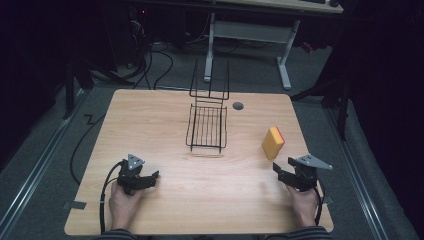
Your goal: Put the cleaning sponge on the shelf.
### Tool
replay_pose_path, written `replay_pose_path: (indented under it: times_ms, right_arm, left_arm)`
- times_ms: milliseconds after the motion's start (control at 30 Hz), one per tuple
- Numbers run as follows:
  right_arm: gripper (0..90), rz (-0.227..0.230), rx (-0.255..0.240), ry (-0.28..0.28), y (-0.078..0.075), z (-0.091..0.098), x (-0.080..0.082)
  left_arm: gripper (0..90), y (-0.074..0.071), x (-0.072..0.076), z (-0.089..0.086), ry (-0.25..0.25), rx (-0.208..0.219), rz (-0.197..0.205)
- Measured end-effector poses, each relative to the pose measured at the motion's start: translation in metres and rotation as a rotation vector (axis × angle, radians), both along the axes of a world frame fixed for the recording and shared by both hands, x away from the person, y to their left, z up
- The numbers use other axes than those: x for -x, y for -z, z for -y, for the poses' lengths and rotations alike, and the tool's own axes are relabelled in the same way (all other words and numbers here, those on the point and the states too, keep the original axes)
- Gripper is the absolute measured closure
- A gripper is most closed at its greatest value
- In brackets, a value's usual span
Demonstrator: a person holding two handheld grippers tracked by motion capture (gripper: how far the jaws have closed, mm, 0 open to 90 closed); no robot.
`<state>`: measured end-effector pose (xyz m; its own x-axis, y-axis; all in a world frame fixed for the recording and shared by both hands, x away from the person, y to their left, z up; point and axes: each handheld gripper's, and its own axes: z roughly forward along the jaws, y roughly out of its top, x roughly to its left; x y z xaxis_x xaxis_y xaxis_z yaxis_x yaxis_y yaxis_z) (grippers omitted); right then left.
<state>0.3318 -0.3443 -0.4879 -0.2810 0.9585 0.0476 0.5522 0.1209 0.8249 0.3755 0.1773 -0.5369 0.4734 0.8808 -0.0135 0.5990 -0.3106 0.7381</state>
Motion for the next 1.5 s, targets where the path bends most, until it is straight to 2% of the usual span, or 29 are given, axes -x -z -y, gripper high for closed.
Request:
replay_pose_path:
  times_ms: [367, 467, 767, 900, 1300, 1500]
  right_arm:
    - [31.7, 0.042, 0.013, -0.003, -0.014, -0.002, -0.006]
    - [31.6, 0.062, 0.021, -0.001, -0.021, -0.005, -0.012]
    - [31.9, 0.066, 0.030, 0.013, -0.027, -0.009, -0.028]
    - [32.3, 0.084, 0.024, 0.023, -0.029, -0.007, -0.035]
    - [33.6, 0.050, -0.003, 0.050, -0.016, -0.006, -0.057]
    - [36.1, 0.039, -0.008, 0.043, -0.009, -0.007, -0.064]
  left_arm:
    - [22.0, 0.000, 0.000, 0.000, 0.000, 0.000, 0.000]
    - [22.1, 0.000, 0.000, 0.000, 0.000, 0.000, 0.000]
    - [22.0, 0.000, 0.000, 0.000, 0.000, 0.000, 0.000]
    - [22.0, 0.000, 0.000, 0.000, 0.000, 0.000, 0.000]
    - [22.0, 0.000, 0.000, 0.000, 0.000, 0.001, -0.001]
    - [22.0, 0.000, 0.000, 0.000, 0.001, 0.000, -0.001]
